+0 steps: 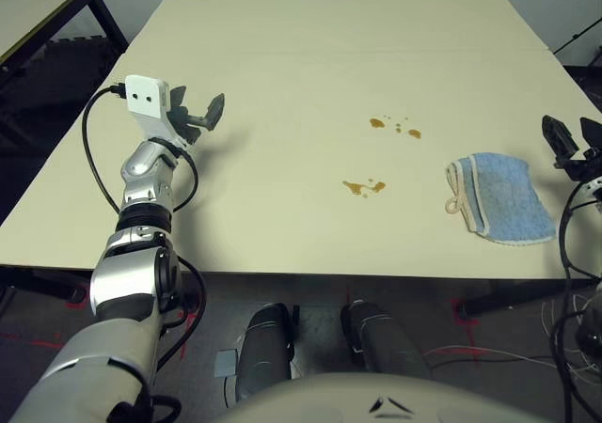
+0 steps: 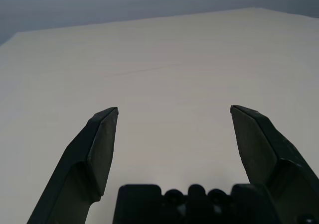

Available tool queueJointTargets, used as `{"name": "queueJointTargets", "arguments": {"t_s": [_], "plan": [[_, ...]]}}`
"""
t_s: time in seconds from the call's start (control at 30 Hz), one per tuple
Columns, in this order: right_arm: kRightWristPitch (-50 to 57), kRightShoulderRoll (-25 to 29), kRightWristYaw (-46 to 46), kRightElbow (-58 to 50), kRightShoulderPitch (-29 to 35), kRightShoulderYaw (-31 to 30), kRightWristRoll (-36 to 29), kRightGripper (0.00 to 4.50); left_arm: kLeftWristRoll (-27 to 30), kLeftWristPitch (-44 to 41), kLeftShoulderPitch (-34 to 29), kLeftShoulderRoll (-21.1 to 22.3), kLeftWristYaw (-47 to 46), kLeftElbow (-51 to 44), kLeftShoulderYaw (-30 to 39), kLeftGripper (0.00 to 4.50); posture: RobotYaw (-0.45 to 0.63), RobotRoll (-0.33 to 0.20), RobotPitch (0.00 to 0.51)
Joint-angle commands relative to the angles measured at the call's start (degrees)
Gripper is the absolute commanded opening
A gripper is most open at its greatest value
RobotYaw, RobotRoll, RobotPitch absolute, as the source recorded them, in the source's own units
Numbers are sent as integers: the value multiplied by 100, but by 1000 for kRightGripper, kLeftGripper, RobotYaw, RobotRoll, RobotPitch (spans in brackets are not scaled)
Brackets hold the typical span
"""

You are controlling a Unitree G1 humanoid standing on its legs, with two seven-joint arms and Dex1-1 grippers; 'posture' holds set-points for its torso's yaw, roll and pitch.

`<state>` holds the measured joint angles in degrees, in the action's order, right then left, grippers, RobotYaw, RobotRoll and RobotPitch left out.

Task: Wipe the water off the table with a rag.

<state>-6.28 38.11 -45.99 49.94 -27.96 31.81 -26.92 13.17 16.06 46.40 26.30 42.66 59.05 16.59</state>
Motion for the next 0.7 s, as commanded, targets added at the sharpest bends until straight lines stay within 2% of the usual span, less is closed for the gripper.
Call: {"name": "queueJointTargets", "arguments": {"t_s": [0.03,0.2,0.33,0.53,0.7], "plan": [[79,31,48,-227,90,30,-75,4452,147,-243,93,28,532,-172,-91,4500,-408,0,120],[158,10,129,-563,292,131,-179,4452,281,-731,61,10,1475,-439,-290,4500,-429,0,115],[229,9,191,-723,444,138,-239,4452,493,-1508,-146,23,2312,-1106,-544,4500,-432,0,113],[320,104,222,-737,487,124,-257,4452,670,-2573,-649,233,3255,-2286,-995,4500,-421,0,115],[853,329,63,-830,519,-29,-230,4452,697,-2973,-975,476,3724,-2935,-1263,4500,-409,0,119]]}}
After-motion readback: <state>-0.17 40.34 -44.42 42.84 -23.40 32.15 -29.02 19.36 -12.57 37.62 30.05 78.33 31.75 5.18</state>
